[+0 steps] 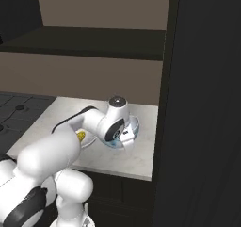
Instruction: Place the bowl containing the mushroom and potato in the microwave. Close the microwave door and press the start button to microwave the meal.
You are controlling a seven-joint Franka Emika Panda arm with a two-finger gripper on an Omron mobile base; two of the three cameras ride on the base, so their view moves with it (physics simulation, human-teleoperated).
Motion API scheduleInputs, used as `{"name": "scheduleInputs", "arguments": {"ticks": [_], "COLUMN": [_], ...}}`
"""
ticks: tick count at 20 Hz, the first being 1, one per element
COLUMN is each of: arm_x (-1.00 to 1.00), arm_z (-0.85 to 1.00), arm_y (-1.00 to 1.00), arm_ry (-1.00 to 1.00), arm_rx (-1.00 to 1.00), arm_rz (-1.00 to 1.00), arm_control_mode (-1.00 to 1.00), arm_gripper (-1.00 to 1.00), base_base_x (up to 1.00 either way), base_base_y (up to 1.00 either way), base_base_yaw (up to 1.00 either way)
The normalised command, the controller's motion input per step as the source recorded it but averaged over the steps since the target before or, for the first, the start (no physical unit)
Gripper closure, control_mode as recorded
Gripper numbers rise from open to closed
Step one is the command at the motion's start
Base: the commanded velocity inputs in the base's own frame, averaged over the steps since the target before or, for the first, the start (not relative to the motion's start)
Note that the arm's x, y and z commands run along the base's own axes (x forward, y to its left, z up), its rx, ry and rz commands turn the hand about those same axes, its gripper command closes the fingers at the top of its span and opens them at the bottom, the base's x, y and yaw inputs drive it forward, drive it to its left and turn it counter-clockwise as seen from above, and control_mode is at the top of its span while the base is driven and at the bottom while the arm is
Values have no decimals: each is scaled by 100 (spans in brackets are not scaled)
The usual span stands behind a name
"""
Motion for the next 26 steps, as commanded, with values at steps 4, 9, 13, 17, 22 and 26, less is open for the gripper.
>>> {"name": "scheduleInputs", "arguments": {"ticks": [4, 9, 13, 17, 22, 26], "arm_x": [-15, -28, -38, -71, -96, -62], "arm_z": [88, 71, 57, 45, 42, 40], "arm_y": [0, 17, 67, 72, 67, 9], "arm_ry": [-1, -11, -3, 0, 0, -15], "arm_rx": [9, 13, 4, 0, 1, 10], "arm_rz": [-2, -2, 1, 5, 14, 18], "arm_control_mode": [-100, -100, -100, -100, -100, -100], "arm_gripper": [100, 100, 100, 100, 100, 100], "base_base_x": [0, 0, 0, 0, 0, 0], "base_base_y": [0, 0, 0, 0, 0, 0], "base_base_yaw": [0, 0, 0, 0, 0, 0]}}
